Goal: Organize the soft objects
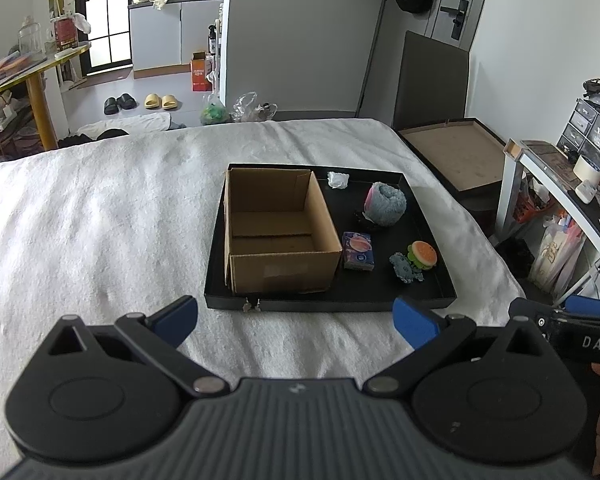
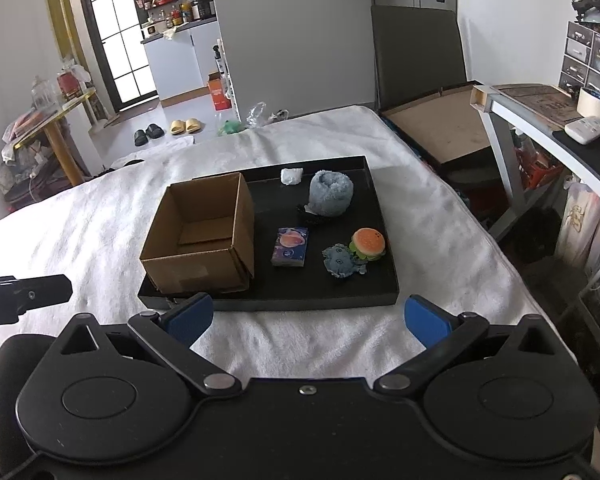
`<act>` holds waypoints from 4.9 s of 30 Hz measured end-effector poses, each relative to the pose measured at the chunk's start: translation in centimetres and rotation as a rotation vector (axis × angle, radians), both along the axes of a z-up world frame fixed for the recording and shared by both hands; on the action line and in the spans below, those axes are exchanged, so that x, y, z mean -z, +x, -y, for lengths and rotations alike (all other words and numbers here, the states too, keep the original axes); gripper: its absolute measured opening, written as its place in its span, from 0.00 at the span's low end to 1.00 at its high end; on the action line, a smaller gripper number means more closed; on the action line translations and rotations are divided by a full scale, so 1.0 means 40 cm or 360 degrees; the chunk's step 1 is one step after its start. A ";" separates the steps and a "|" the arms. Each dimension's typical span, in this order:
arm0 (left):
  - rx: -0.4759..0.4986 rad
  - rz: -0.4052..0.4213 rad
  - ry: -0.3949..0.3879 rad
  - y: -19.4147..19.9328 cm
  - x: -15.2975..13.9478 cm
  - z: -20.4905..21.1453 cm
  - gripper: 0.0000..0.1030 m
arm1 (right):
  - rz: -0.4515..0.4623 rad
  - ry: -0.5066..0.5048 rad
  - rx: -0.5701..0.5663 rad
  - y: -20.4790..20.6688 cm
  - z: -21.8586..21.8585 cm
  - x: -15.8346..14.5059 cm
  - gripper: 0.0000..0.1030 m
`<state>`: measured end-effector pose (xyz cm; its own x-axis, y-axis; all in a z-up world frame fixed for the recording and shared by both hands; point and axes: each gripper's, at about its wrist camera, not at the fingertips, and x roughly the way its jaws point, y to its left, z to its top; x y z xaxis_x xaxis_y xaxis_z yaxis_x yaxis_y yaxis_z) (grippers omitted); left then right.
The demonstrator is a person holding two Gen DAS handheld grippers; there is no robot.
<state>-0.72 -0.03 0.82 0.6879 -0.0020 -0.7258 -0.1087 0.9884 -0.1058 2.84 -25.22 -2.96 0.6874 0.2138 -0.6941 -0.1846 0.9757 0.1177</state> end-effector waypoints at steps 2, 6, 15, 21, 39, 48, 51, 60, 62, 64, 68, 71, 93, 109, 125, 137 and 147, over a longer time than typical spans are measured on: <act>-0.0002 0.0002 0.0000 -0.001 0.000 -0.001 1.00 | 0.0010 -0.0032 -0.0005 -0.002 -0.006 0.000 1.00; -0.0008 -0.0003 -0.0001 -0.003 0.001 -0.001 1.00 | 0.0013 -0.0029 -0.0015 -0.002 -0.007 -0.001 1.00; -0.0015 -0.0006 -0.0003 -0.005 0.002 -0.007 1.00 | 0.0018 -0.0038 -0.0009 -0.005 -0.011 -0.003 1.00; -0.0010 -0.0009 -0.0007 -0.005 0.005 -0.008 1.00 | 0.0019 -0.0018 -0.0003 -0.004 -0.010 0.002 1.00; -0.0027 -0.0077 -0.0020 0.075 0.061 -0.024 1.00 | -0.0049 -0.0007 0.0034 0.069 0.007 0.054 1.00; -0.0080 -0.0118 -0.0035 0.153 0.104 -0.057 0.99 | -0.0079 -0.0001 0.0036 0.155 0.005 0.089 1.00; -0.0096 -0.0130 -0.0043 0.185 0.117 -0.071 0.98 | -0.0079 -0.0009 0.0037 0.190 0.000 0.097 1.00; -0.0147 -0.0171 -0.0023 0.284 0.152 -0.105 0.95 | -0.0137 0.0028 0.0029 0.310 -0.007 0.131 0.90; -0.0161 -0.0190 -0.0029 0.308 0.163 -0.114 0.93 | -0.0156 0.0038 0.0026 0.340 -0.009 0.141 0.88; -0.0167 -0.0202 -0.0030 0.329 0.171 -0.124 0.91 | -0.0171 0.0039 0.0018 0.365 -0.014 0.152 0.87; -0.0184 -0.0245 -0.0026 0.374 0.193 -0.135 0.85 | -0.0207 0.0045 0.0004 0.419 -0.022 0.170 0.85; -0.0191 -0.0278 -0.0032 0.407 0.209 -0.144 0.80 | -0.0225 0.0046 0.0002 0.457 -0.026 0.182 0.85; -0.0288 -0.0466 -0.0014 0.592 0.342 -0.205 0.58 | -0.0342 0.0080 -0.0006 0.722 -0.051 0.308 0.86; -0.0335 -0.0567 0.0011 0.685 0.437 -0.242 0.08 | -0.0392 0.0055 -0.0006 0.865 -0.088 0.475 0.87; -0.0297 -0.0567 0.0002 0.696 0.436 -0.248 0.08 | -0.0257 0.0042 0.0035 0.891 -0.081 0.459 0.60; -0.0272 -0.0524 0.0007 0.656 0.426 -0.255 0.09 | -0.0250 0.0068 0.0023 0.809 -0.063 0.384 0.58; -0.0213 -0.0489 0.0015 0.622 0.410 -0.257 0.09 | -0.0224 0.0143 -0.0021 0.719 -0.064 0.304 0.58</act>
